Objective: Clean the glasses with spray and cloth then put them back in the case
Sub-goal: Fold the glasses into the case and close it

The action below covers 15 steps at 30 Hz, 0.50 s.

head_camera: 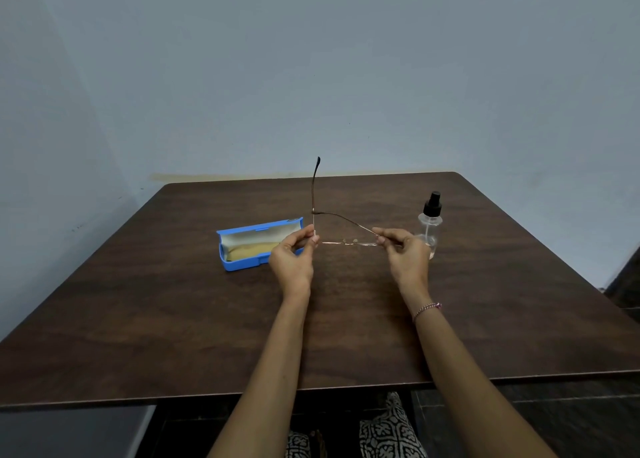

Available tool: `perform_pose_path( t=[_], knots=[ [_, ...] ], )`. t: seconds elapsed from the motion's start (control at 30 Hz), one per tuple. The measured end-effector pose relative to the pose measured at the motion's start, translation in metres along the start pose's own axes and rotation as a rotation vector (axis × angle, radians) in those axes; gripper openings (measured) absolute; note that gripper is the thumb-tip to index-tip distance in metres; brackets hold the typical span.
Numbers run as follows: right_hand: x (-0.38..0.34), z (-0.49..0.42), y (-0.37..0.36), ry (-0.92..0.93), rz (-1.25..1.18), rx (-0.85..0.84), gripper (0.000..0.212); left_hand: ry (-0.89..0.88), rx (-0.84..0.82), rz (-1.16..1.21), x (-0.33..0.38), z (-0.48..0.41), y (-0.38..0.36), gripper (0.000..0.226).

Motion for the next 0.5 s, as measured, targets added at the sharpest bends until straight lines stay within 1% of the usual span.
perform_pose_path(
  t=[0.2,0.3,0.4,0.43,0.5],
  knots=[
    [0.001,0.0,0.004,-0.024,-0.031,0.032,0.019,0.008,-0.017,-0.03,-0.001,0.0,-0.001,0.02],
    [0.005,0.0,0.006,-0.118,-0.124,0.043,0.021,0.016,-0.049,-0.002,-0.001,0.0,-0.003,0.023],
    [0.01,0.003,0.005,-0.256,-0.29,0.033,0.021,-0.001,-0.049,-0.015,0.0,0.001,-0.003,0.024],
    [0.012,0.004,0.004,-0.302,-0.349,0.033,0.02,-0.026,-0.052,-0.036,0.001,0.001,-0.003,0.024],
    [0.014,0.004,0.005,-0.352,-0.433,0.041,0.019,-0.143,-0.066,-0.112,0.008,0.002,-0.005,0.023]
  ],
)
Point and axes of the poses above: each hand's wrist, its own z-axis away from the middle knuckle, its own y-axis out of the back of the hand, x = y × z, the point moved 7 cm from there along -z, towards the middle knuckle, and after that the axes turned 13 degrees about x, right-handed, at the moved point
